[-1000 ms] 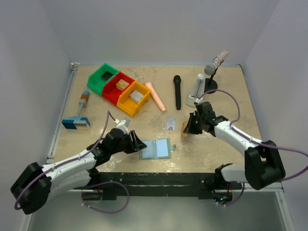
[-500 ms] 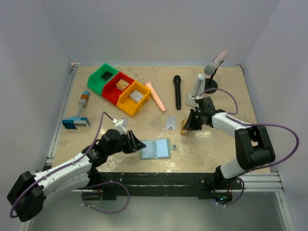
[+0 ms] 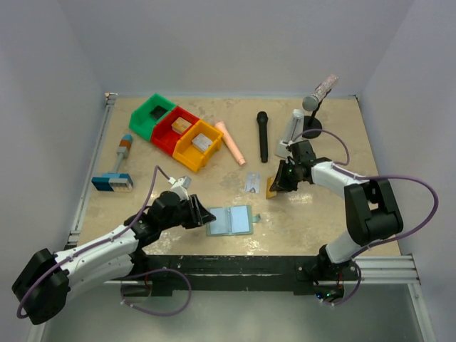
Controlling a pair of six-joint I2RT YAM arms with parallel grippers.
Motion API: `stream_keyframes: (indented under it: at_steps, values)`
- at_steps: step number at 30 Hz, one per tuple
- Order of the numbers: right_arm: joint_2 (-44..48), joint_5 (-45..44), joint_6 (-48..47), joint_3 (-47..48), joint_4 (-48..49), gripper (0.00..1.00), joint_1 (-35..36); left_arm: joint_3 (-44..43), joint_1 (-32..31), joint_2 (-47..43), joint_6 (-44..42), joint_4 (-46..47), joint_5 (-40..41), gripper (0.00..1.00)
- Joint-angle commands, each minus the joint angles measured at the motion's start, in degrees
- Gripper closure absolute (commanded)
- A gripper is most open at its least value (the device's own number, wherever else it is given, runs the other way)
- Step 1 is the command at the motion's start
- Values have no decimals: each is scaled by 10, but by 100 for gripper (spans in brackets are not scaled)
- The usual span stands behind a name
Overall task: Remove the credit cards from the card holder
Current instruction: Place the credit card at the center of the board, then remove the credit card from the card holder.
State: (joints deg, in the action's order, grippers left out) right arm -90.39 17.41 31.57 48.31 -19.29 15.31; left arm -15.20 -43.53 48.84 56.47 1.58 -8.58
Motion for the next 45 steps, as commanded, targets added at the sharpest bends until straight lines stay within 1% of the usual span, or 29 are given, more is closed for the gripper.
stream_keyframes:
  at_steps: [1,3,8,14,18,21,24,26,27,30,32,33,35,37,39,45]
  values:
    - [-2,-14,-2,20,-20,82,-3,4,2,-4,-3,16,1,59]
    - [-2,-16,-1,22,-23,77,-4,4,2,-4,-3,14,1,59]
    - [5,-26,-1,24,-34,72,-4,9,2,-6,-5,12,2,59]
    - [25,-47,-3,21,-51,68,-7,10,2,-7,-4,11,8,59]
    - [43,-64,-6,20,-68,59,-12,10,2,-9,-5,8,11,59]
    - [79,-82,-12,13,-78,56,-13,6,2,-9,-7,2,12,59]
    - [147,-90,-16,-3,-72,55,-4,3,2,-9,-13,-7,20,59]
    - [194,-84,-21,-21,-63,54,23,0,2,-10,-19,-15,32,59]
    - [216,-86,-25,-27,-62,54,44,-1,2,-10,-23,-36,38,59]
    - [269,-118,-30,-46,-67,50,133,-1,2,-14,-32,-59,58,59]
    - [290,-141,-18,-69,-59,47,193,-3,2,-15,-34,-75,66,55]
    - [297,-142,-7,-85,-50,46,210,-3,2,-15,-29,-82,70,54]
    - [297,-143,11,-109,-33,45,232,-1,2,-13,-24,-90,73,50]
    - [290,-153,21,-128,-19,45,248,3,2,-9,-18,-91,74,42]
    - [273,-151,24,-134,-8,45,259,4,2,-6,-13,-89,71,39]
    - [207,-162,29,-118,1,45,284,10,1,-2,-5,-59,47,38]
